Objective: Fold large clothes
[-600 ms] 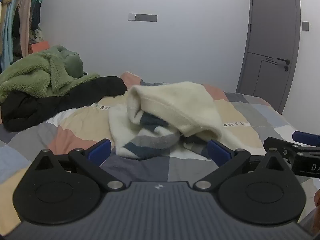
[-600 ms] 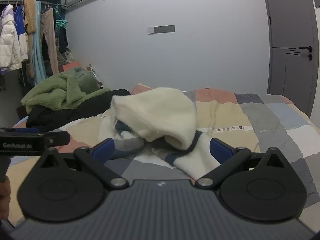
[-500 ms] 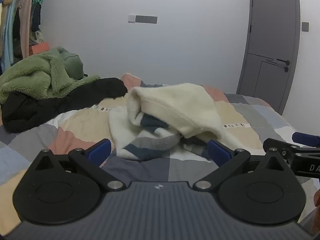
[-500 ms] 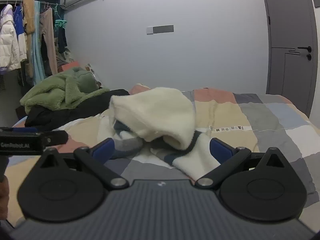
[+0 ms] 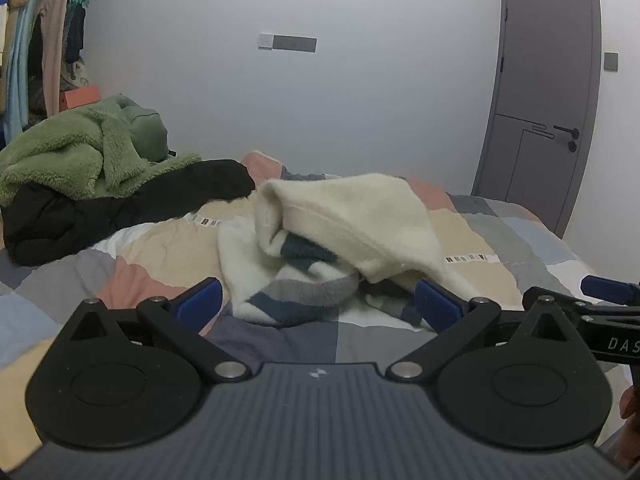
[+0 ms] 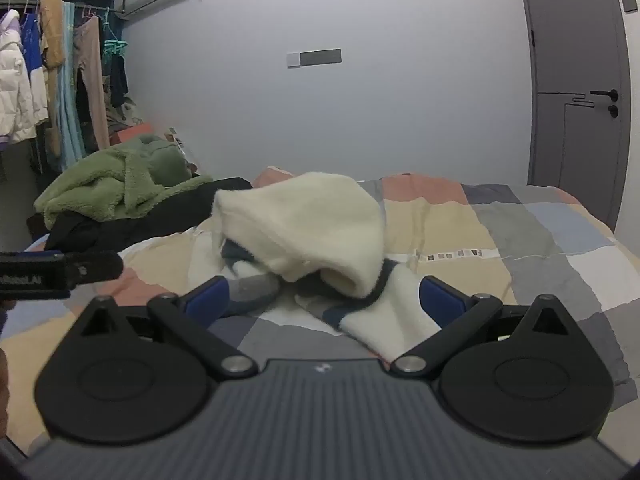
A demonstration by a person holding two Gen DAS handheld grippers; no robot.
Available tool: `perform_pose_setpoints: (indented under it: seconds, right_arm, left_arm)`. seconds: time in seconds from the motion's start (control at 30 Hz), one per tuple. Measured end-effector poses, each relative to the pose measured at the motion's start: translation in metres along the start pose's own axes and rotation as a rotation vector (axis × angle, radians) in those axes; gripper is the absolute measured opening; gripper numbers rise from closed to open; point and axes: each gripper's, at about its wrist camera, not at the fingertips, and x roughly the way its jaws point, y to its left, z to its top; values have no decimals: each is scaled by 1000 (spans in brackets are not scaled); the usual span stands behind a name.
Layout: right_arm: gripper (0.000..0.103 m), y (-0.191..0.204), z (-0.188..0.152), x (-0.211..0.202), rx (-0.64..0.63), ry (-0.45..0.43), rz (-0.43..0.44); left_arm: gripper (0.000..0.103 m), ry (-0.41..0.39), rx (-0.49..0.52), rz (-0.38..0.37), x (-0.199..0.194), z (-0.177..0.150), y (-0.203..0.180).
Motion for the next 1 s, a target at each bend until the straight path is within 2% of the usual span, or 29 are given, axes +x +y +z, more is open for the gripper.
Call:
perform_pose_setpoints:
  seconds: [1.0]
  right_arm:
    - [103,-5,-5,6,30,27,-29]
  left_arm:
    - [103,-1,-6,-2,2,-1,3]
